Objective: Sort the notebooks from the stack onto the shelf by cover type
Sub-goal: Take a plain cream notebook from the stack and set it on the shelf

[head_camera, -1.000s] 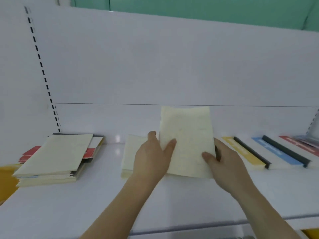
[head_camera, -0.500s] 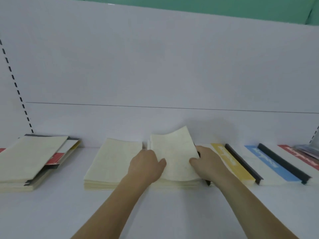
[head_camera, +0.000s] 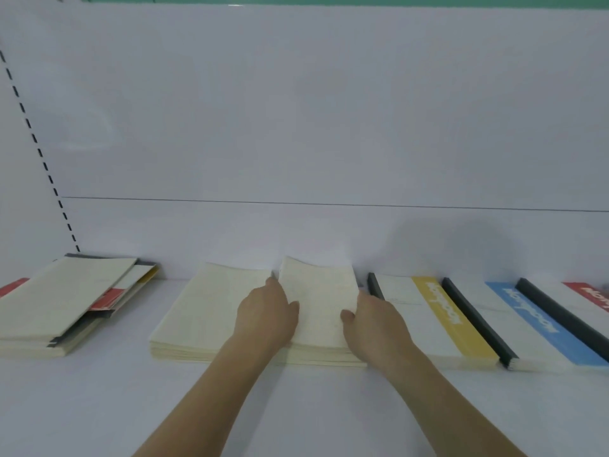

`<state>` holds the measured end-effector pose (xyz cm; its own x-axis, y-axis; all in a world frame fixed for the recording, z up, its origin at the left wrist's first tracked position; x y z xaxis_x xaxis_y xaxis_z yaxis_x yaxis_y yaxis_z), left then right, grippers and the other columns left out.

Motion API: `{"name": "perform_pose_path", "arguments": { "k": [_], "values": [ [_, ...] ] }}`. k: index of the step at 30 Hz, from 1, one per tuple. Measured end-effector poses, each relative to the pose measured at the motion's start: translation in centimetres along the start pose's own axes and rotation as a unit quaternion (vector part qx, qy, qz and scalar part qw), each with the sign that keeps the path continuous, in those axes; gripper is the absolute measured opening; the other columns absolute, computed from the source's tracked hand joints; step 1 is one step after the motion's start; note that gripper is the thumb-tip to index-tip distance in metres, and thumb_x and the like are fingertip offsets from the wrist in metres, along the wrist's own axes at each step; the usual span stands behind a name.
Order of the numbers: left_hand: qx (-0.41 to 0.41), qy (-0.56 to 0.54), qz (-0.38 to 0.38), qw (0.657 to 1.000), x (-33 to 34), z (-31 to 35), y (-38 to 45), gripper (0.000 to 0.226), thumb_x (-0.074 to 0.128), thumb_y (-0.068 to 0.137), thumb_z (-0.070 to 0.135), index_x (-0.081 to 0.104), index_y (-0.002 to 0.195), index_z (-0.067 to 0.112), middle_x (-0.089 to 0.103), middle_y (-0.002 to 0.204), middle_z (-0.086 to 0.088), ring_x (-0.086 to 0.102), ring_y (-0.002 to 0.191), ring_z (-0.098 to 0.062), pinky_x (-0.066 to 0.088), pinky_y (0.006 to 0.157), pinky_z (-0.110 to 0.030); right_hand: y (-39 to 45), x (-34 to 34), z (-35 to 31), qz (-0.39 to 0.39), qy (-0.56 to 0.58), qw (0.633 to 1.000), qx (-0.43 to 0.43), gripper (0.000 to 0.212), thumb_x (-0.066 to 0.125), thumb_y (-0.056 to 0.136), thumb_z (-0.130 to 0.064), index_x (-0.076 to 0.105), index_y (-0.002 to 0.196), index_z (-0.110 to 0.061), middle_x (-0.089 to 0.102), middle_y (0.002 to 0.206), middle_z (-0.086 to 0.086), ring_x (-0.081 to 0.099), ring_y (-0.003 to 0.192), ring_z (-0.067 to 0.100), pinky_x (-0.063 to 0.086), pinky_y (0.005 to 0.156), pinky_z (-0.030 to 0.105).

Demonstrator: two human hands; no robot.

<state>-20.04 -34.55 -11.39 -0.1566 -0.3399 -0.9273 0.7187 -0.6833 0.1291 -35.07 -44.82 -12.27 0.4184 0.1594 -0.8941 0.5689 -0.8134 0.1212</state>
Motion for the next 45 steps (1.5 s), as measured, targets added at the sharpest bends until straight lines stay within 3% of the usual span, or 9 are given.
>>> {"name": "perform_pose_path", "arguments": {
  "k": [5,10,14,23,29,34,38,42,45],
  "values": [
    [0.005,0.008,-0.003,1.000,0.5,0.3,-0.5,0.030,0.042,0.104,0.033,0.056,0.113,0.008,0.066,0.117,-0.011,0.061,0.110,-0.029,0.036,0.075,-0.027,0.3,0.5,0.2,-0.031,0.039,0.999,0.013,0.028,0.044,0.099,-0.023,0.055,0.119,-0.007,0.058,0.104,0.011,0.058,0.100,0.026,0.046,0.081,0.031],
    [0.013,-0.009,-0.008,1.000,0.4,0.4,-0.2,0.020,0.043,0.102,0.029,0.051,0.104,0.011,0.066,0.115,-0.012,0.062,0.106,-0.030,0.037,0.074,-0.029,0.5,0.7,0.4,-0.046,0.025,0.998,0.021,0.028,0.043,0.098,-0.025,0.052,0.117,-0.006,0.058,0.094,0.001,0.052,0.084,0.021,0.042,0.074,0.030],
    [0.041,-0.013,0.073,0.996,-2.2,0.4,-1.1,0.025,0.043,0.101,0.032,0.050,0.112,0.011,0.064,0.104,-0.006,0.063,0.099,-0.027,0.039,0.072,-0.031,0.1,-1.4,-1.1,0.016,-0.025,0.999,-0.015,0.043,0.042,0.100,-0.030,0.040,0.136,-0.006,0.050,0.136,0.010,0.047,0.126,0.027,0.042,0.096,0.035],
    [0.032,-0.092,0.209,0.973,-8.5,-7.0,-4.2,0.028,0.046,0.100,0.031,0.062,0.120,0.020,0.068,0.112,0.004,0.062,0.102,-0.018,0.048,0.081,-0.031,-2.6,-0.6,-10.9,0.080,0.016,0.980,-0.181,0.051,0.040,0.102,-0.039,0.037,0.148,-0.019,0.042,0.149,-0.003,0.032,0.140,0.015,0.027,0.112,0.026],
    [-0.040,-0.081,0.241,0.966,-12.3,-18.8,-4.9,0.026,0.049,0.100,0.026,0.066,0.117,0.017,0.069,0.113,0.001,0.061,0.104,-0.022,0.045,0.082,-0.033,-5.2,3.2,-20.4,0.090,0.032,0.955,-0.280,0.045,0.044,0.099,-0.041,0.050,0.138,-0.019,0.051,0.138,-0.006,0.037,0.134,0.013,0.032,0.108,0.025],
    [-0.070,-0.040,0.243,0.967,-15.1,-28.9,-4.0,0.031,0.052,0.100,0.027,0.062,0.128,0.017,0.065,0.126,-0.001,0.057,0.116,-0.024,0.046,0.094,-0.036,-6.3,7.7,-27.7,0.064,0.051,0.955,-0.286,0.046,0.041,0.100,-0.045,0.050,0.139,-0.023,0.051,0.138,-0.010,0.035,0.135,0.008,0.030,0.108,0.022],
    [-0.123,0.043,0.175,0.976,-15.6,-36.5,-1.8,0.047,0.046,0.099,0.047,0.053,0.136,0.018,0.061,0.130,-0.004,0.054,0.119,-0.029,0.048,0.094,-0.039,-6.3,11.7,-32.4,0.043,0.057,0.969,-0.236,0.043,0.041,0.100,-0.046,0.054,0.133,-0.022,0.059,0.127,-0.007,0.047,0.122,0.014,0.040,0.098,0.026],
    [-0.147,0.101,0.107,0.978,-14.8,-40.7,-0.4,0.062,0.040,0.094,0.065,0.058,0.125,0.015,0.059,0.120,-0.006,0.051,0.115,-0.030,0.047,0.090,-0.038,-5.1,15.9,-34.4,0.020,0.063,0.988,-0.142,0.039,0.045,0.096,-0.051,0.062,0.108,-0.019,0.064,0.100,-0.002,0.058,0.100,0.020,0.048,0.084,0.034],
    [-0.124,0.108,0.104,0.981,-14.9,-41.3,0.2,0.064,0.042,0.092,0.070,0.061,0.119,0.015,0.056,0.120,-0.005,0.048,0.116,-0.029,0.044,0.092,-0.036,-4.0,17.8,-34.7,-0.018,0.081,0.994,-0.069,0.041,0.046,0.094,-0.054,0.064,0.082,-0.020,0.063,0.078,-0.003,0.059,0.077,0.017,0.045,0.064,0.029]
  ]
}}
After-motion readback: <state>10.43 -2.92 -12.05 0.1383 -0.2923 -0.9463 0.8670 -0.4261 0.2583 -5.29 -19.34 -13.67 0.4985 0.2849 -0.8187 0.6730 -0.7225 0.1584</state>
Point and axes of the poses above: each hand's wrist, its own y-axis towards the middle knuckle, its own x-axis out of the palm, z = x × y, the point moved 10 cm from there along y, towards the middle knuckle
